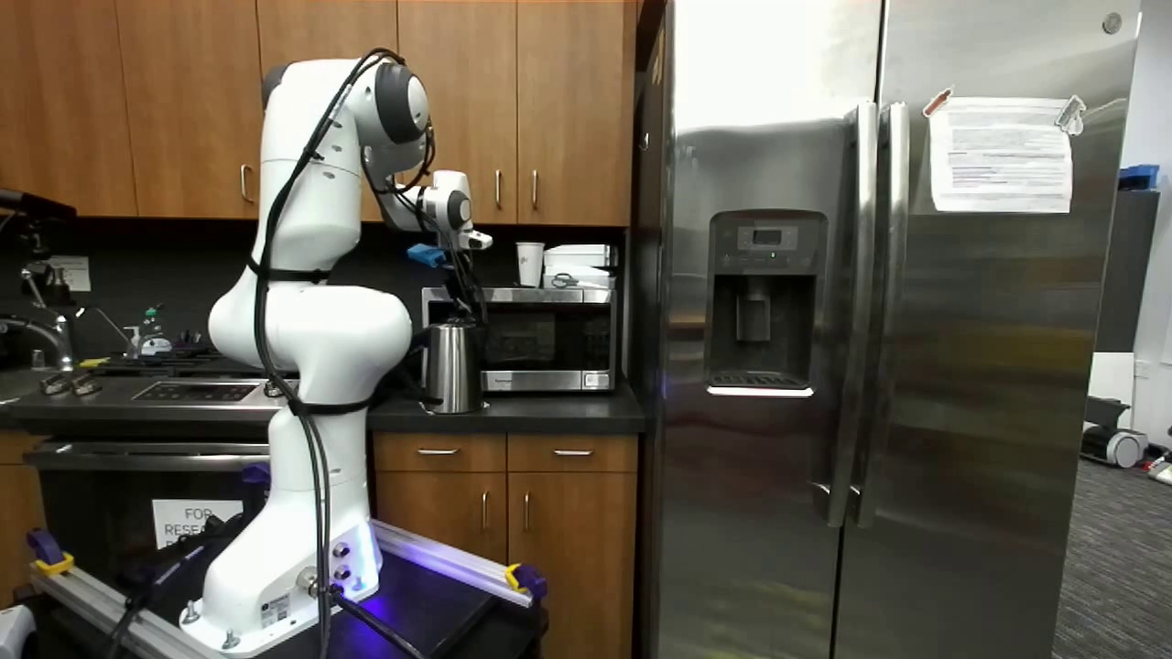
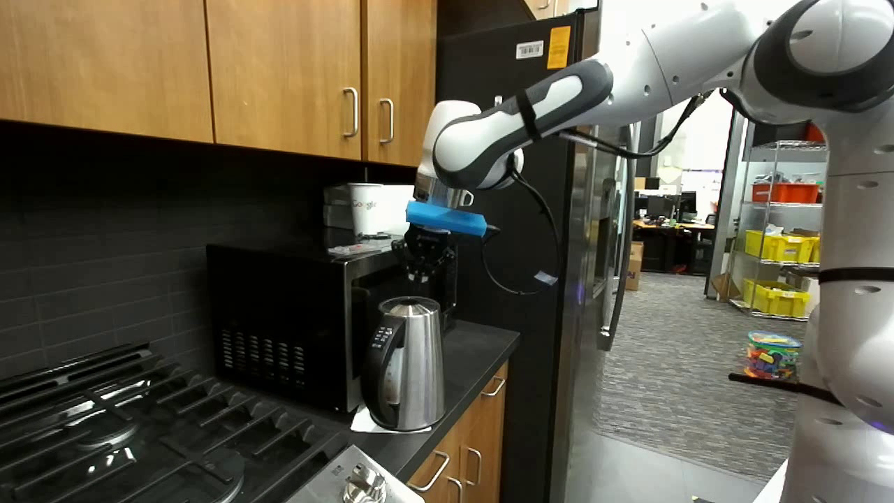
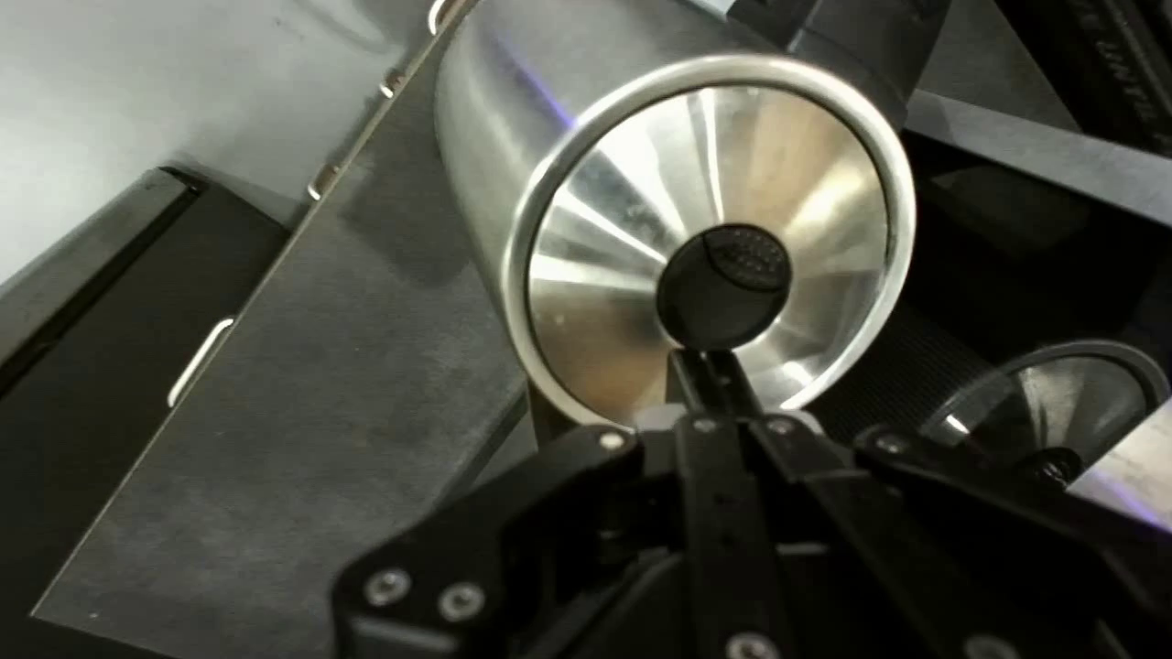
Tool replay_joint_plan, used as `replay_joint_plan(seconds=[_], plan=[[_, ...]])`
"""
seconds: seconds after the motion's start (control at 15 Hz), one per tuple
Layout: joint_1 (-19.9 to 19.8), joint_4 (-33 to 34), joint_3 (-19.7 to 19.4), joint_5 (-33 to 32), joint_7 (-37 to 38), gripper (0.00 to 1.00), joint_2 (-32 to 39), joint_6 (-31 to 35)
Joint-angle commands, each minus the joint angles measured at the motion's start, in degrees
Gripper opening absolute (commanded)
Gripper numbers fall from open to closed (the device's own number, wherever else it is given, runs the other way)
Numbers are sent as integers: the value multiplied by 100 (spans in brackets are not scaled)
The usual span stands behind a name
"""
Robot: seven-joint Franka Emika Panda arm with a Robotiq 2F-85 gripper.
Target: Press a button on the kettle.
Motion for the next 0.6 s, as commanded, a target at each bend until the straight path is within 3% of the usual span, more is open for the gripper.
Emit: replay_joint_plan(seconds=[0.0,0.53], plan=[[-38,-104,70,39,67,0,-233,-8],[11,301,256,172,150,0,-188,-582]])
